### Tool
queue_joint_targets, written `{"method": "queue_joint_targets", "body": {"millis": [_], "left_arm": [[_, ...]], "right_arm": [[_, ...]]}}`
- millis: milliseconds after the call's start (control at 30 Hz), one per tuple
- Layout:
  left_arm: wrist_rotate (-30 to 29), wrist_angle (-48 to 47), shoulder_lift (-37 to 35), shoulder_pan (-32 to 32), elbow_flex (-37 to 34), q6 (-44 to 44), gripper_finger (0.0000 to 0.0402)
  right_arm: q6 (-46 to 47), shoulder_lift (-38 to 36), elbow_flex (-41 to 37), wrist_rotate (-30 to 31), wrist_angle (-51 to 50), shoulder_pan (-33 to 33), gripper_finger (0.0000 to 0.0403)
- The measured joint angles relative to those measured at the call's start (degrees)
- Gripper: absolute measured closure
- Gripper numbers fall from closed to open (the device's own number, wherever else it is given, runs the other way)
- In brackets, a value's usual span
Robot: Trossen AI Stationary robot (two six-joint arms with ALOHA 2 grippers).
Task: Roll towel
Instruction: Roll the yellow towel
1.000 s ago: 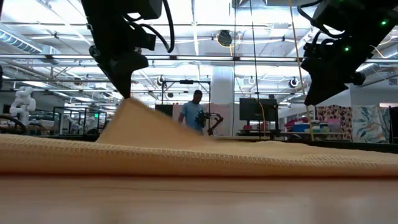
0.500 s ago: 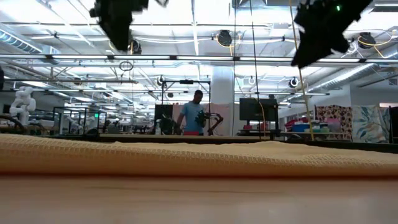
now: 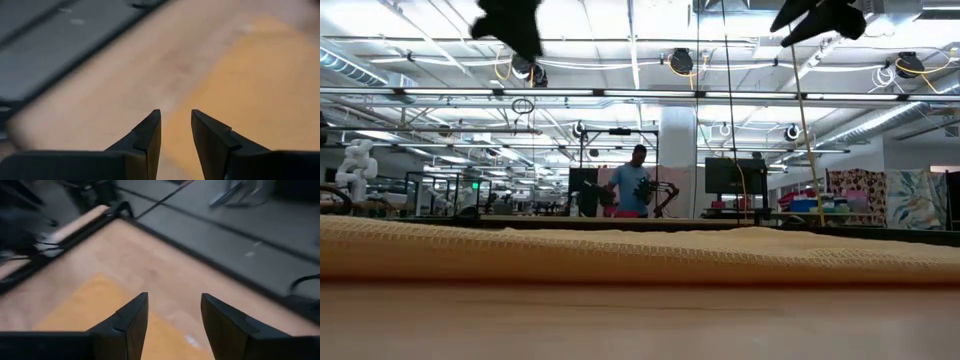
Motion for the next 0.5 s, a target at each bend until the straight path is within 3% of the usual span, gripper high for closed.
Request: {"method": "queue_joint_targets", "body": {"millis": [200,267,500], "left_arm": [[14.17,23.57,2.67,-5.46,-10.07,-6.56,0.0291],[15.03,26.43,3.67,-8.87,-12.58,-10.73,0.0291],[14.46,29.71,9.64,-20.72,-20.95,-22.90,0.0291]], "right_arm": [[0.70,0.04,-0.55,-19.31,-1.60,-1.43,0.0230],[0.59,0.25,-1.17,-23.79,-3.14,-1.37,0.0230],[-0.34,0.23,-10.19,-28.15,-3.98,-0.58,0.0280]]}}
